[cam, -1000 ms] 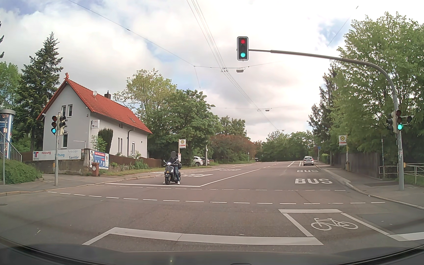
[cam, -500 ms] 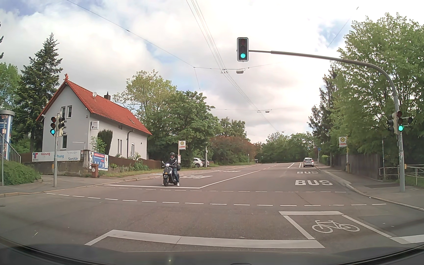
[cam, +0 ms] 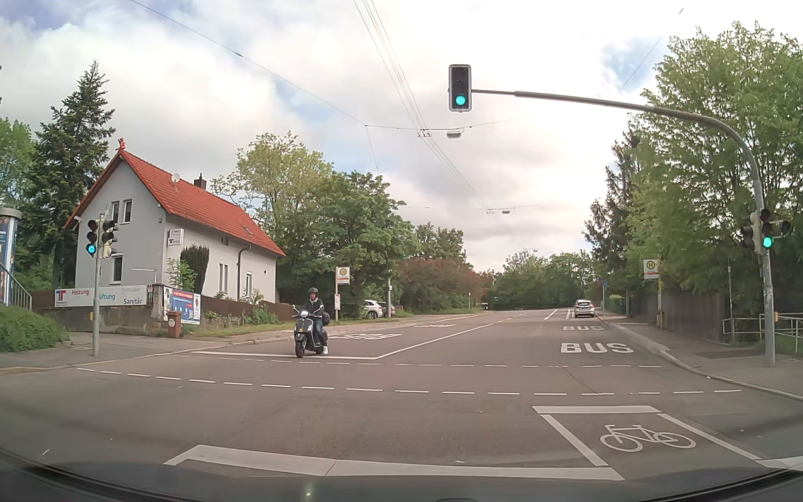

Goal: Follow the waypoints while adhering to traffic rules and regulations

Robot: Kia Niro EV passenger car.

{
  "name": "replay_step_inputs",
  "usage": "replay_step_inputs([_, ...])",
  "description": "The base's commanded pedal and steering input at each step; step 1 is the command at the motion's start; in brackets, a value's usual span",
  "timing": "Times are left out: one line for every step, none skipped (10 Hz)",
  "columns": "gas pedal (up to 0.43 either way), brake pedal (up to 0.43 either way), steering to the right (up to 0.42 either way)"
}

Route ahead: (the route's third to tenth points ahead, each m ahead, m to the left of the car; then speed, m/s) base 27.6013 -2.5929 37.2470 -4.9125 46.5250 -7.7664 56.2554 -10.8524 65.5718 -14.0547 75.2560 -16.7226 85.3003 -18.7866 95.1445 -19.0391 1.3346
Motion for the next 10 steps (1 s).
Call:
replay_step_inputs([0.390,0.000,0.029])
replay_step_inputs([0.398,0.000,0.031])
replay_step_inputs([0.398,0.000,0.032])
replay_step_inputs([0.409,0.000,0.034])
replay_step_inputs([0.421,0.000,0.036])
replay_step_inputs([0.421,0.000,0.039])
replay_step_inputs([0.421,0.000,0.040])
replay_step_inputs([0.429,0.000,0.041])
replay_step_inputs([0.429,0.000,0.042])
replay_step_inputs([0.429,0.000,0.045])
